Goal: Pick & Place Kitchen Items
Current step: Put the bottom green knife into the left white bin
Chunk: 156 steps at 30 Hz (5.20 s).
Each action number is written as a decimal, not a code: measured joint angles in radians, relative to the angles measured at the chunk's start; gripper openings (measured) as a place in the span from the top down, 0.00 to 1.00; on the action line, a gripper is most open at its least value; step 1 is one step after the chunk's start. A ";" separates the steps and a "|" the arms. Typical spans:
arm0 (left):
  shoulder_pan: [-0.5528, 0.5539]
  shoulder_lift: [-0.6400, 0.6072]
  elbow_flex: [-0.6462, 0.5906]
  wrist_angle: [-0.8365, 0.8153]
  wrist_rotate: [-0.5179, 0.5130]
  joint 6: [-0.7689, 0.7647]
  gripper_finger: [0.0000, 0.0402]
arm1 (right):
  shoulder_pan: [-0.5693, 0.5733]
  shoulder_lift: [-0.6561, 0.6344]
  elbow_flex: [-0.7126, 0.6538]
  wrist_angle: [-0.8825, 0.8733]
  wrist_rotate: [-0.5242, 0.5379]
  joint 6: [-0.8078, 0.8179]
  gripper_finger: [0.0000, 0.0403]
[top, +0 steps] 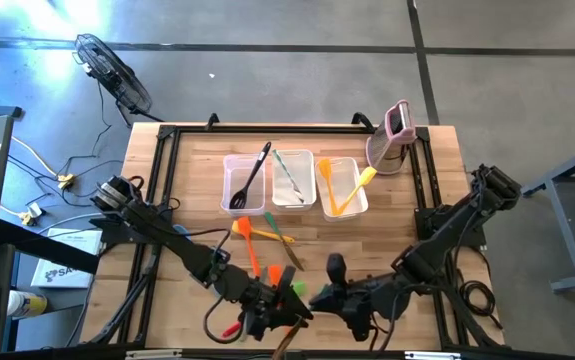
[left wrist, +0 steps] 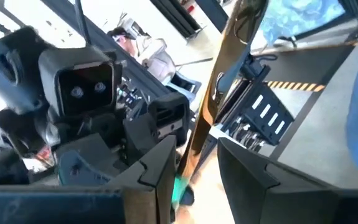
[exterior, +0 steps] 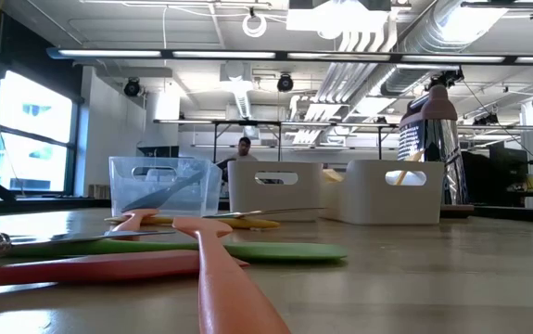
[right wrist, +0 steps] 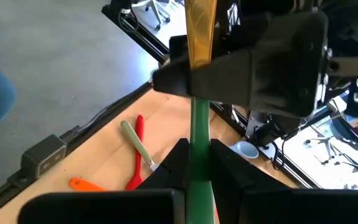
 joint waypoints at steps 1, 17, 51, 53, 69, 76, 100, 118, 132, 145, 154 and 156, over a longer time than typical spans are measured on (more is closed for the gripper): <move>0.000 0.000 0.000 0.000 0.000 0.007 0.72 | 0.000 0.000 0.000 -0.001 0.000 0.000 0.94; 0.082 0.000 0.000 -0.042 0.116 -0.025 0.96 | -0.003 0.000 -0.002 -0.016 -0.031 0.004 0.94; 0.077 0.000 0.000 0.060 -0.026 -0.162 0.98 | 0.073 -0.001 -0.001 0.000 0.292 0.105 0.59; 0.078 0.000 0.000 0.060 -0.037 -0.174 0.98 | 0.097 -0.001 -0.001 -0.008 0.378 0.105 0.52; 0.048 -0.110 0.000 -0.210 -0.505 -0.270 0.98 | 0.337 -0.001 -0.002 -0.058 0.828 0.197 0.39; 0.062 -0.206 0.002 -0.457 -0.752 -0.295 0.98 | 0.363 -0.001 -0.002 -0.060 0.847 0.257 0.40; 0.463 -0.154 0.208 -1.225 -0.879 0.203 0.98 | 0.362 -0.001 -0.002 -0.193 0.824 0.524 0.40; 0.592 0.139 0.208 -1.176 -0.940 0.708 0.98 | 0.332 -0.001 -0.002 -0.420 0.681 0.949 0.40; 0.614 0.224 0.206 -1.112 -0.746 0.713 0.97 | 0.319 -0.001 -0.002 -0.447 0.638 0.966 0.40; 0.614 0.294 0.207 -1.068 -0.703 0.654 0.97 | 0.319 -0.001 -0.002 -0.461 0.634 0.995 0.40; 0.614 0.294 0.207 -1.063 -0.675 0.598 0.97 | 0.319 -0.001 -0.002 -0.465 0.633 0.994 0.40; 0.614 0.294 0.207 -1.054 -0.672 0.582 0.97 | 0.319 -0.001 -0.002 -0.465 0.630 0.994 0.40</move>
